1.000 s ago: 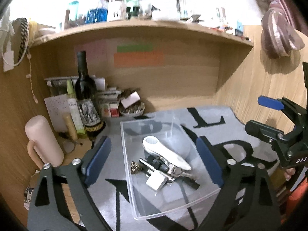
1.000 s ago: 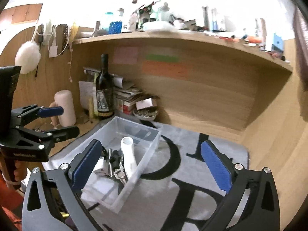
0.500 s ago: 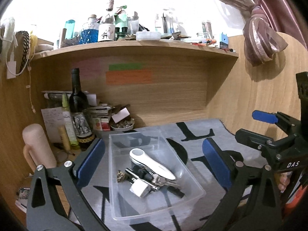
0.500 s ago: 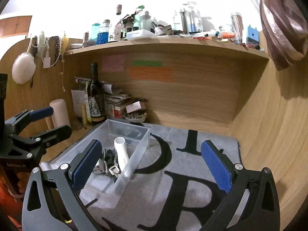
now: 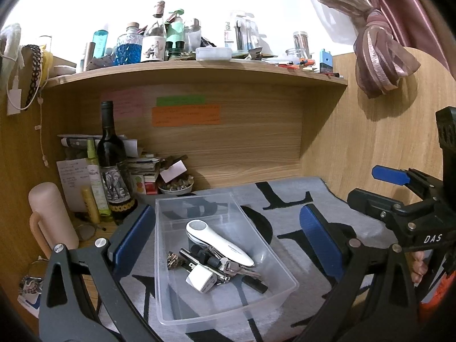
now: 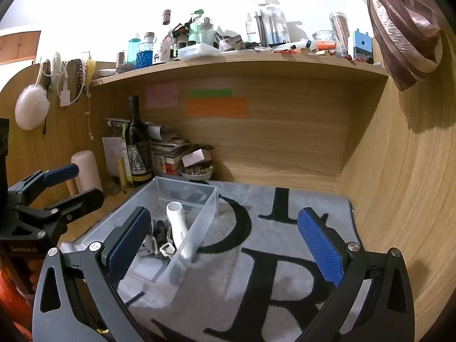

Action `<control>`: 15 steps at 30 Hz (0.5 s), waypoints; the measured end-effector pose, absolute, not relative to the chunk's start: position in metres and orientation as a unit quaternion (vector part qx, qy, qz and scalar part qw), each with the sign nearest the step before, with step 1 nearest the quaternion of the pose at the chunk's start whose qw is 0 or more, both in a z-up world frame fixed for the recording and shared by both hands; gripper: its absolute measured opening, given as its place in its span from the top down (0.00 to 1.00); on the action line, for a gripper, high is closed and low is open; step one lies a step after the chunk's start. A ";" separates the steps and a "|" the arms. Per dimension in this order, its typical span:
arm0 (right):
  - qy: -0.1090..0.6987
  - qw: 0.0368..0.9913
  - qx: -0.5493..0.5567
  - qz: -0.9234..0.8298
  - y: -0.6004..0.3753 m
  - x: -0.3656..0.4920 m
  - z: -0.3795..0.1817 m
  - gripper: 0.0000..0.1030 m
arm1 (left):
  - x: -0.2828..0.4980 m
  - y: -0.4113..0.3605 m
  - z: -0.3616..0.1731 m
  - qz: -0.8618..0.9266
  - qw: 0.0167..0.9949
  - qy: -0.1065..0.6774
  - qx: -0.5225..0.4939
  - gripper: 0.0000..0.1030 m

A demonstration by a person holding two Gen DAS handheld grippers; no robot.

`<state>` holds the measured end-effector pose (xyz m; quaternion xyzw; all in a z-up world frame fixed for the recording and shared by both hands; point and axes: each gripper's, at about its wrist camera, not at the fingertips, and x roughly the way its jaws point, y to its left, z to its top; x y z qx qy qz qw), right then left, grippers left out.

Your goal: Organize rigid objects

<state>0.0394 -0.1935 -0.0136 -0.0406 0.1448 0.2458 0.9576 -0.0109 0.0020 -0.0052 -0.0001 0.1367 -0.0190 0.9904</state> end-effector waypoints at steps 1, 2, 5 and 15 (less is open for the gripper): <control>0.145 0.958 -0.039 0.245 -0.194 0.039 -0.014 0.00 | -0.010 0.002 -0.005 -0.020 0.990 0.137 0.000 0.00; 0.147 0.958 -0.038 0.244 -0.193 0.039 -0.013 0.00 | -0.010 0.002 -0.005 -0.021 0.990 0.137 0.000 0.00; 0.148 0.958 -0.038 0.243 -0.193 0.039 -0.013 0.00 | -0.010 0.003 -0.006 -0.022 0.990 0.136 -0.001 0.00; 0.149 0.958 -0.039 0.244 -0.191 0.039 -0.012 0.00 | -0.009 0.003 -0.006 -0.022 0.990 0.138 -0.004 0.00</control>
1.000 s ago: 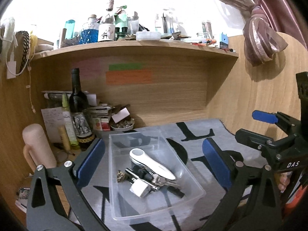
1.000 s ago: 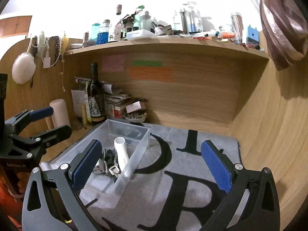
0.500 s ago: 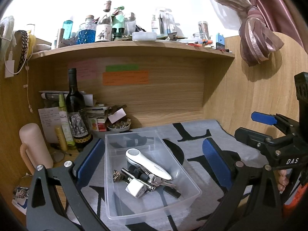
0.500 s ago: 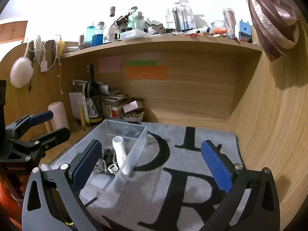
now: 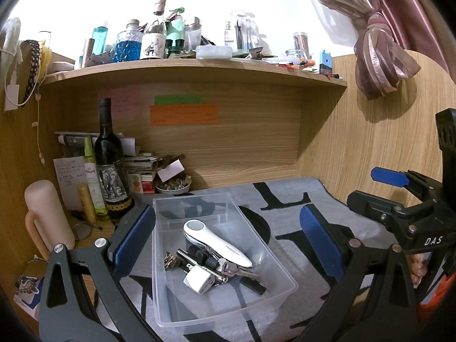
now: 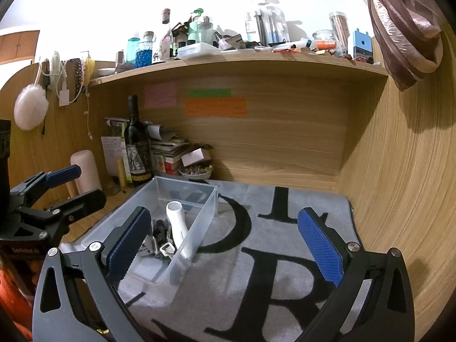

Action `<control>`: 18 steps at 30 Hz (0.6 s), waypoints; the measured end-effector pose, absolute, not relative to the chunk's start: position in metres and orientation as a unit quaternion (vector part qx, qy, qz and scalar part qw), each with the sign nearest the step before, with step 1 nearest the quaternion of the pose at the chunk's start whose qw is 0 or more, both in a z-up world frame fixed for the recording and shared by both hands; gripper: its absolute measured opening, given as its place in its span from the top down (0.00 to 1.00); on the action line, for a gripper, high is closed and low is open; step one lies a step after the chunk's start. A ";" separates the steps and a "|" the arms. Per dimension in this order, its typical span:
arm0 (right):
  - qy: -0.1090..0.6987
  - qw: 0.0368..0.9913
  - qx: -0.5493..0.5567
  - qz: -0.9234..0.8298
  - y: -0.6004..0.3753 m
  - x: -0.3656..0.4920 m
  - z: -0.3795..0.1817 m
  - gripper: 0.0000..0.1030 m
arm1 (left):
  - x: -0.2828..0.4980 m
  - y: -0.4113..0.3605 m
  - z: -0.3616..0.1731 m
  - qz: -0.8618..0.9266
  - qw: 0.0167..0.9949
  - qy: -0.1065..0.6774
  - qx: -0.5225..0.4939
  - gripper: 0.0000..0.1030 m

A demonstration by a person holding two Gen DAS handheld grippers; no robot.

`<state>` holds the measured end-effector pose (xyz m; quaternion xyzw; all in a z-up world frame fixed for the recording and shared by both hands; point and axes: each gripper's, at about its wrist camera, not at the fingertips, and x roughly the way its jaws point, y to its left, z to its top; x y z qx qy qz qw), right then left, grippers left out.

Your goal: Organize rigid objects

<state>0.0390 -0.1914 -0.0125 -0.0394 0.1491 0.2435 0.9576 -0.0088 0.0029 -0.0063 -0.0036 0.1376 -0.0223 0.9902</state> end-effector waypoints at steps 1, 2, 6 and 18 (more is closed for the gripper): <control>0.149 0.957 -0.040 0.244 -0.192 0.039 -0.012 0.00 | -0.009 0.003 -0.006 -0.022 0.990 0.138 -0.003 0.00; 0.150 0.957 -0.040 0.243 -0.191 0.039 -0.013 0.00 | -0.008 0.003 -0.007 -0.022 0.990 0.138 -0.003 0.00; 0.151 0.957 -0.042 0.245 -0.191 0.040 -0.013 0.00 | -0.008 0.003 -0.006 -0.023 0.990 0.138 -0.004 0.00; 0.150 0.957 -0.042 0.246 -0.191 0.041 -0.013 0.00 | -0.008 0.004 -0.007 -0.023 0.990 0.139 -0.005 0.00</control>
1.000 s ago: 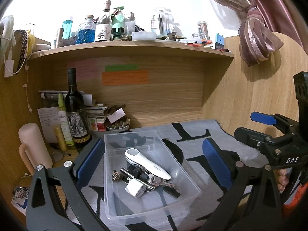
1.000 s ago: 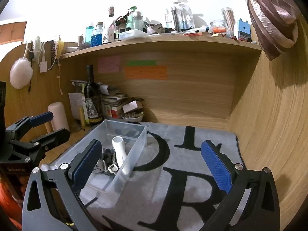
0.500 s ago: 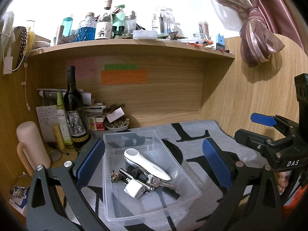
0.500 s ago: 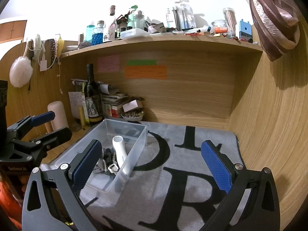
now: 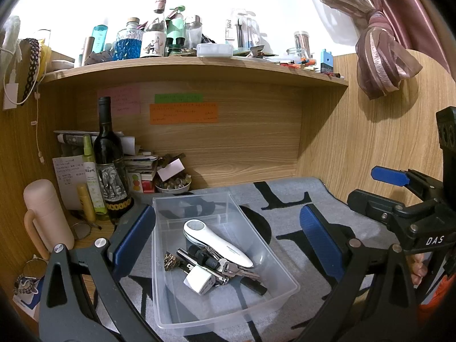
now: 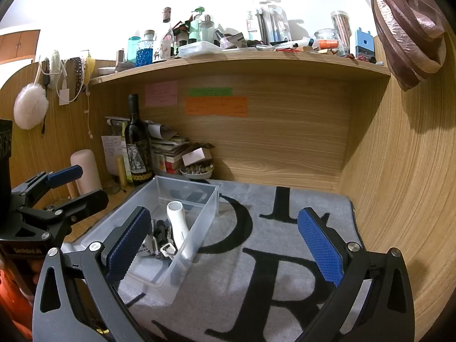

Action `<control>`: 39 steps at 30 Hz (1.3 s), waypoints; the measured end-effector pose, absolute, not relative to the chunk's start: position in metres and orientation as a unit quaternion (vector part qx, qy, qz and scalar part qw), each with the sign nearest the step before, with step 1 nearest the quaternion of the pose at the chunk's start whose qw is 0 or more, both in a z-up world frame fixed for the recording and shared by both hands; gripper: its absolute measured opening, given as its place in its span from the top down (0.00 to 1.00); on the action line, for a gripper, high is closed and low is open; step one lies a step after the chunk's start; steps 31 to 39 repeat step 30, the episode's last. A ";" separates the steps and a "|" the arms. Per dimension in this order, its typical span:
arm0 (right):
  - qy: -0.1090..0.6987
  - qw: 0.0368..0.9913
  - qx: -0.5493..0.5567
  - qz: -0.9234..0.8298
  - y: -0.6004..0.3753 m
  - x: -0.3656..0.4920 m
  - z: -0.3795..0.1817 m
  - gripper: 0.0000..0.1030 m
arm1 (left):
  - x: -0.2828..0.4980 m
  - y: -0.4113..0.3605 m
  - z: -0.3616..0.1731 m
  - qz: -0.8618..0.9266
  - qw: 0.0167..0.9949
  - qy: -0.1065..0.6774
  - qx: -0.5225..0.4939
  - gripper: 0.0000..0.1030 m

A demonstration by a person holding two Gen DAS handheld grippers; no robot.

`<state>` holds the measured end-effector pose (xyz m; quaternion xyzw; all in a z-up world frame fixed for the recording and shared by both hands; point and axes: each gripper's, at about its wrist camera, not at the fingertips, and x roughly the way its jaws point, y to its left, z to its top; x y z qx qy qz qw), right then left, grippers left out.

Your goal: Organize rigid objects

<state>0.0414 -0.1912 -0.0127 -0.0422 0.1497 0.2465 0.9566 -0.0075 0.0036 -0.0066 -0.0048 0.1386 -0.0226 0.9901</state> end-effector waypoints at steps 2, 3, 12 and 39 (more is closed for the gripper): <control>0.149 0.956 -0.043 0.248 -0.191 0.043 -0.013 0.00 | -0.008 0.004 -0.006 -0.023 0.990 0.139 -0.005 0.00; 0.149 0.957 -0.043 0.247 -0.190 0.042 -0.013 0.00 | -0.008 0.004 -0.006 -0.023 0.990 0.139 -0.005 0.00; 0.151 0.955 -0.045 0.252 -0.190 0.045 -0.013 0.00 | -0.002 0.007 -0.011 -0.029 0.988 0.149 -0.015 0.00; 0.156 0.951 -0.048 0.263 -0.191 0.052 -0.015 0.00 | 0.002 0.012 -0.013 -0.035 0.986 0.162 -0.031 0.00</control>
